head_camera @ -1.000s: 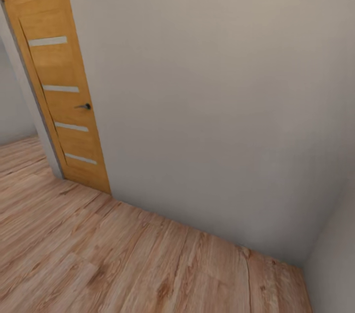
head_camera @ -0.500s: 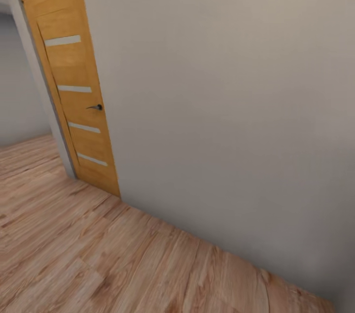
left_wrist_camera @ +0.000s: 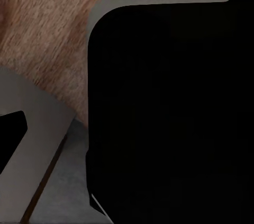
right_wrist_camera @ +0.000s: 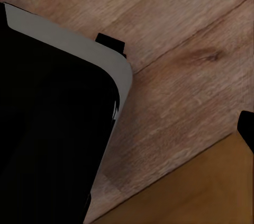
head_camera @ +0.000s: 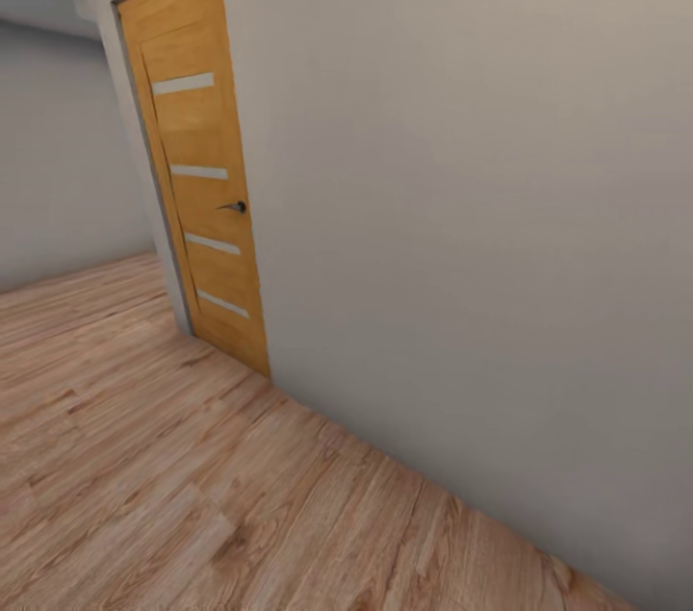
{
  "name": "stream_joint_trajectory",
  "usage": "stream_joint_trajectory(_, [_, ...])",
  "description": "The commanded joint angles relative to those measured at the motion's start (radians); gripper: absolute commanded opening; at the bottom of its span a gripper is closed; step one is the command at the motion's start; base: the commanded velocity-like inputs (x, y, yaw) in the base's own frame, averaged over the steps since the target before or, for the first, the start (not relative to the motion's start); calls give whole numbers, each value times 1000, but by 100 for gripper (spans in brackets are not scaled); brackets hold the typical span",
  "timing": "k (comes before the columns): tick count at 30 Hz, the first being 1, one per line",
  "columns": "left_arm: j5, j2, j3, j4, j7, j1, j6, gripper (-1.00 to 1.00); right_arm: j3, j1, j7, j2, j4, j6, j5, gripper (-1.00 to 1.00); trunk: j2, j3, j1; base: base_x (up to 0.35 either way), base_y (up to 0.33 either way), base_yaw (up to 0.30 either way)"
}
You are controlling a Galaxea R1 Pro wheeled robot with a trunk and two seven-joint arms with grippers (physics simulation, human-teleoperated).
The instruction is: Move the two storage containers from the living room to the garage. In the garage, place one container on the floor and stack the other container on top of it (either order is fine).
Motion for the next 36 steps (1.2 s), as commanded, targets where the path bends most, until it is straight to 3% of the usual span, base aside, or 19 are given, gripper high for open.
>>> stream_joint_trajectory(1, [2,0,1,0,0,0,-1,100,8,-1,2,0,3,-6,-10,100,0,-1,0,0,0,270])
stream_joint_trajectory(13, [2,0,1,0,0,0,-1,100,8,-1,2,0,3,-6,-10,100,0,-1,0,26,0,270])
stream_joint_trajectory(26, [1,0,1,0,-1,0,0,100,8,-1,2,0,3,-6,-10,100,0,-1,0,300,0,266])
stream_joint_trajectory(36, [2,0,1,0,0,0,1,100,8,-1,2,0,3,-4,-13,100,0,-1,0,321,0,38])
